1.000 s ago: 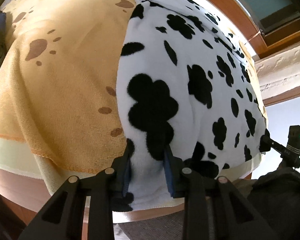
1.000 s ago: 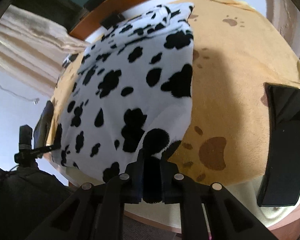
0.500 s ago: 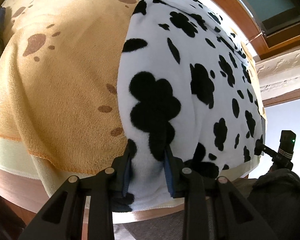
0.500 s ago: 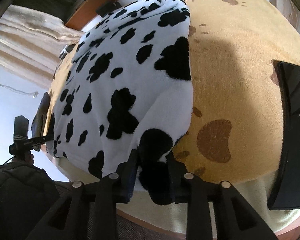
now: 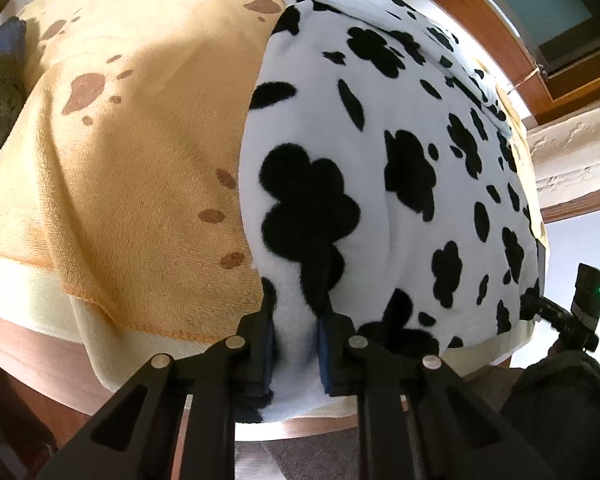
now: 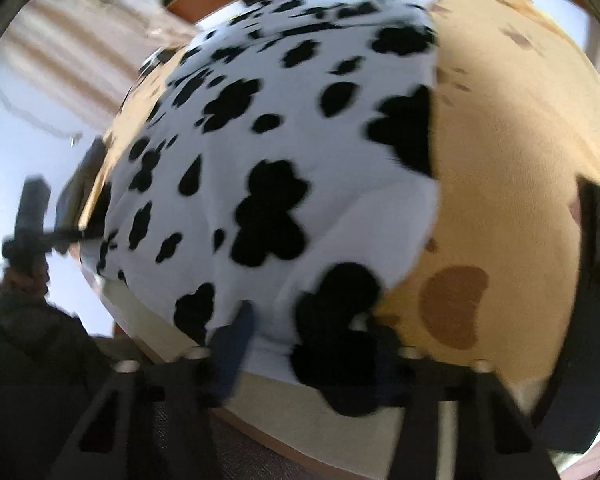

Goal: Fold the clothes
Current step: 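Grasp the fleece edge with the left gripper while the right gripper grasps it too, then lift the held fleece edge and fold it toward the headboard with both grippers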

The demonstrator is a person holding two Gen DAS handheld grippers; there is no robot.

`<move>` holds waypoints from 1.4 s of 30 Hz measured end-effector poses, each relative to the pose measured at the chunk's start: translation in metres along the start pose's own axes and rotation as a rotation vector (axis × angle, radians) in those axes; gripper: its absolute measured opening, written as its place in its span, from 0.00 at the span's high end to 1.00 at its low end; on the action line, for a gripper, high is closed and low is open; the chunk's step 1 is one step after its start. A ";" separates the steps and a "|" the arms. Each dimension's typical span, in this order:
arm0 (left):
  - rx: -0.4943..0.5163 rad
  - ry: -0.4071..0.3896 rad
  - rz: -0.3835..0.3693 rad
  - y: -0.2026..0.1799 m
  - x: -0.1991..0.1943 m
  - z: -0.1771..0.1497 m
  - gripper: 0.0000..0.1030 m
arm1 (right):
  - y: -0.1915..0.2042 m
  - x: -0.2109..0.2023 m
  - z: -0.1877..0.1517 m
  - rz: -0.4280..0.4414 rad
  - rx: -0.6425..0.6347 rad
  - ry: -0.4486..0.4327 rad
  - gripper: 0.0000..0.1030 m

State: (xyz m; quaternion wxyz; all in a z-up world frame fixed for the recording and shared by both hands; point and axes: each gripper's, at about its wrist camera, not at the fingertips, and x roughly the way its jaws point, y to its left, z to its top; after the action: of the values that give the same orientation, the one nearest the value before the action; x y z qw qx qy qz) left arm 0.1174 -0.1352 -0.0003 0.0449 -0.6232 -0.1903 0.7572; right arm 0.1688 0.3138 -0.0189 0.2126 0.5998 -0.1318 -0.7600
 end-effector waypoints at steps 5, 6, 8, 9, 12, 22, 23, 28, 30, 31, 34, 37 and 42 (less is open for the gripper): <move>0.003 0.013 -0.014 0.001 0.001 0.003 0.83 | -0.011 -0.002 0.003 0.039 0.053 0.019 0.83; 0.001 0.016 -0.030 0.002 0.000 0.005 0.84 | -0.013 -0.002 0.004 0.045 0.060 0.023 0.85; -0.005 0.019 -0.068 0.003 -0.007 0.009 0.84 | -0.008 -0.008 0.005 0.060 0.054 0.016 0.86; -0.009 0.016 -0.091 0.003 -0.011 0.012 0.84 | -0.006 -0.014 0.005 0.070 0.061 0.004 0.86; -0.024 -0.015 -0.168 0.002 -0.031 0.023 0.84 | -0.001 -0.035 0.009 0.108 0.099 -0.042 0.86; -0.086 -0.160 -0.396 -0.008 -0.090 0.093 0.84 | 0.016 -0.083 0.067 0.248 0.133 -0.212 0.86; -0.095 -0.167 -0.416 -0.007 -0.093 0.099 0.84 | 0.017 -0.086 0.074 0.256 0.138 -0.226 0.86; -0.103 -0.184 -0.468 -0.006 -0.099 0.127 0.84 | 0.017 -0.097 0.101 0.257 0.150 -0.277 0.86; -0.112 -0.188 -0.489 -0.003 -0.101 0.136 0.84 | 0.015 -0.099 0.110 0.243 0.156 -0.290 0.86; -0.123 -0.190 -0.502 -0.001 -0.100 0.141 0.84 | 0.014 -0.100 0.115 0.239 0.160 -0.297 0.86; -0.165 -0.195 -0.538 0.005 -0.096 0.164 0.84 | 0.009 -0.100 0.133 0.232 0.177 -0.322 0.86; -0.197 -0.200 -0.570 0.007 -0.088 0.190 0.84 | 0.004 -0.100 0.155 0.222 0.183 -0.351 0.86; -0.231 -0.222 -0.632 0.002 -0.073 0.241 0.84 | -0.008 -0.092 0.199 0.200 0.210 -0.399 0.86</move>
State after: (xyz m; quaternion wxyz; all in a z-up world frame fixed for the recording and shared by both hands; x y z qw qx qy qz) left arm -0.0975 -0.2151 0.1030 0.1853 -0.4483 -0.4620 0.7424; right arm -0.0073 0.3538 0.1052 0.1930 0.4408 -0.3081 -0.8207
